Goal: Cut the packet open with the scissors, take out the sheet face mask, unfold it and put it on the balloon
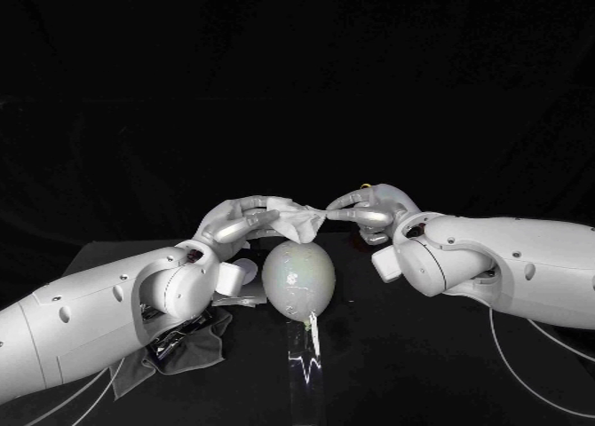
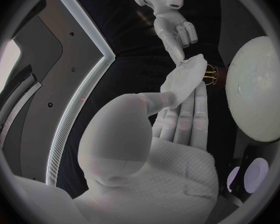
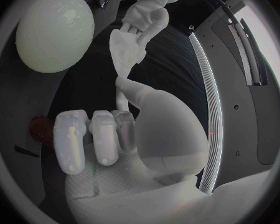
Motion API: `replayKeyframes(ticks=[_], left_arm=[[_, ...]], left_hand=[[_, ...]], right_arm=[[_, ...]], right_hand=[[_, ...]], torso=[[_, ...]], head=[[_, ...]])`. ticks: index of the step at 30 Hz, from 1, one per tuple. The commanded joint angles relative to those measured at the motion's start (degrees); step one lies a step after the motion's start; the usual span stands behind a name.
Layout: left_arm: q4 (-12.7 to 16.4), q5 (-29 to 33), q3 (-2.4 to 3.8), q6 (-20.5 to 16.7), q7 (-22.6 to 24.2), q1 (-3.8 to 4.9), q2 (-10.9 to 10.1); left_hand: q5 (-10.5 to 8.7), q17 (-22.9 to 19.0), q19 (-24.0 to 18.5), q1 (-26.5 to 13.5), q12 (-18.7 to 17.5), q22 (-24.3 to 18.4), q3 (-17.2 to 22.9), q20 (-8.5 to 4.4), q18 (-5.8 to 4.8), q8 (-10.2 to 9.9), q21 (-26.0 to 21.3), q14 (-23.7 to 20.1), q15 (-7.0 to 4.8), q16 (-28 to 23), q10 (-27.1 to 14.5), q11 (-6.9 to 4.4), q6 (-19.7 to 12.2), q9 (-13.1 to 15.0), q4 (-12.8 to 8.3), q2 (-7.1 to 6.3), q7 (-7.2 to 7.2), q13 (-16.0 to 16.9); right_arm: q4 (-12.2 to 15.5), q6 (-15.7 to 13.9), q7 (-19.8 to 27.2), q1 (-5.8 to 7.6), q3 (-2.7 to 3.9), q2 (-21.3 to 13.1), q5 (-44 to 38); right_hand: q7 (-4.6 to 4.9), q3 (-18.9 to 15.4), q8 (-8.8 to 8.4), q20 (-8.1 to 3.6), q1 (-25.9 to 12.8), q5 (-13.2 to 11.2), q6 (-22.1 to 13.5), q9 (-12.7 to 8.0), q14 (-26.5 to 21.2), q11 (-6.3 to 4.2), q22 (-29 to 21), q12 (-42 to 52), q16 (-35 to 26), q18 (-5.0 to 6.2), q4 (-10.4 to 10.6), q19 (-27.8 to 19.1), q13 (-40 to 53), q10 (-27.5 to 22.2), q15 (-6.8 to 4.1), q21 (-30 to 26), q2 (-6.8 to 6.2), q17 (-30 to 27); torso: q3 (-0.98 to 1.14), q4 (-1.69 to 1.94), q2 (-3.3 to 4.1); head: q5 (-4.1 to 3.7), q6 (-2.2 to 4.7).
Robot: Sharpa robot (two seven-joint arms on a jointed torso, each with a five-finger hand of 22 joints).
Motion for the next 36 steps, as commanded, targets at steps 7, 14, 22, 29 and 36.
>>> replayKeyframes(ticks=[7, 14, 22, 29, 36], left_arm=[[0.6, 3.3, 0.08, 1.8, -1.0, 0.07, -0.2], [0.7, 3.5, 0.08, 1.8, -1.8, 0.07, -0.4], [0.9, 3.6, 0.08, 2.6, -2.6, 0.06, -0.5], [1.1, 3.5, 0.08, 3.8, -2.8, 0.06, -0.6], [1.3, 3.5, 0.08, 5.3, -2.9, 0.05, -0.7]], left_hand=[[0.15, 0.3, -1.4, 0.3, -0.9, 0.8, 1.3, -0.20, 0.19, -3.9, 1.5, 0.4, -0.18, -0.8, 4.3, -2.07, -0.9, -2.2, -2.1, -0.65, -1.62, 0.0], [0.15, 0.4, -2.0, -0.3, -1.0, 1.0, 2.3, -0.11, 0.17, -5.3, 1.9, 0.2, -0.16, -1.4, 5.4, -2.28, -1.1, -2.9, -2.7, -0.64, -2.24, 0.0], [0.12, 0.5, -2.2, -0.8, -1.1, 1.2, 3.0, -0.12, 0.24, -6.7, 2.3, 0.3, -0.24, -1.6, 6.1, -2.46, -2.0, -3.5, -3.3, -0.67, -2.68, 0.1], [0.09, 0.8, -2.4, -1.2, -1.2, 1.4, 3.8, -0.10, 0.28, -8.3, 2.7, 0.7, -0.35, -1.6, 6.6, -2.59, -3.7, -4.2, -3.9, -0.53, -3.74, 0.0], [0.06, 1.0, -2.5, -1.6, -1.3, 1.5, 4.3, -0.12, 0.32, -9.9, 3.0, 0.8, -0.41, -1.8, 7.0, -2.67, -5.6, -4.9, -4.4, -0.42, -4.82, 0.0]], right_arm=[[-0.1, -0.3, -0.5, -0.65, 0.00, -0.3, -0.7], [0.1, -0.7, -0.5, -1.26, -0.01, -0.7, -0.7], [0.1, -1.4, -0.5, -1.80, -0.01, -0.9, -0.5], [-0.1, -1.7, -0.8, -2.32, -0.01, -1.0, -0.3], [-0.2, -1.6, -0.9, -3.17, -0.02, -0.8, 0.3]], right_hand=[[0.03, 0.5, 0.55, -0.32, -0.7, 0.1, 0.4, 1.0, 6.0, -0.31, 15.1, 0.4, 0.2, -0.37, 0.0, 5.9, 15.1, 6.1, -0.46, 0.4, 0.10, 15.1], [0.03, 0.5, 0.55, -0.32, -0.7, 0.1, 0.4, 1.0, 6.0, -0.31, 15.1, 0.4, 0.2, -0.37, 0.0, 5.9, 15.1, 6.1, -0.46, 0.4, 0.10, 15.1], [0.02, 0.5, 0.62, -0.32, -0.8, 0.1, 0.4, 1.1, 6.0, -0.32, 15.1, 0.4, 0.2, -0.37, 0.0, 5.9, 15.1, 6.1, -0.47, 0.4, 0.07, 15.1], [0.00, 0.7, 0.78, -0.33, -0.9, 0.1, 0.4, 1.2, 6.0, -0.34, 15.1, 0.4, 0.2, -0.37, -0.1, 5.9, 15.1, 6.1, -0.47, 0.4, 0.04, 15.1], [0.00, 0.7, 0.78, -0.33, -0.9, 0.1, 0.4, 1.2, 6.0, -0.34, 15.1, 0.4, 0.2, -0.37, -0.1, 5.9, 15.1, 6.1, -0.47, 0.4, 0.04, 15.1]], torso=[[0.02, -0.02, -0.01], [0.01, -0.04, -0.02], [0.02, -0.01, 0.01], [0.01, 0.01, 0.02], [0.04, 0.01, -0.01]], head=[[-0.19, -0.11], [-0.23, -0.11], [-0.37, -0.12], [-0.56, -0.16], [-0.64, -0.19]])
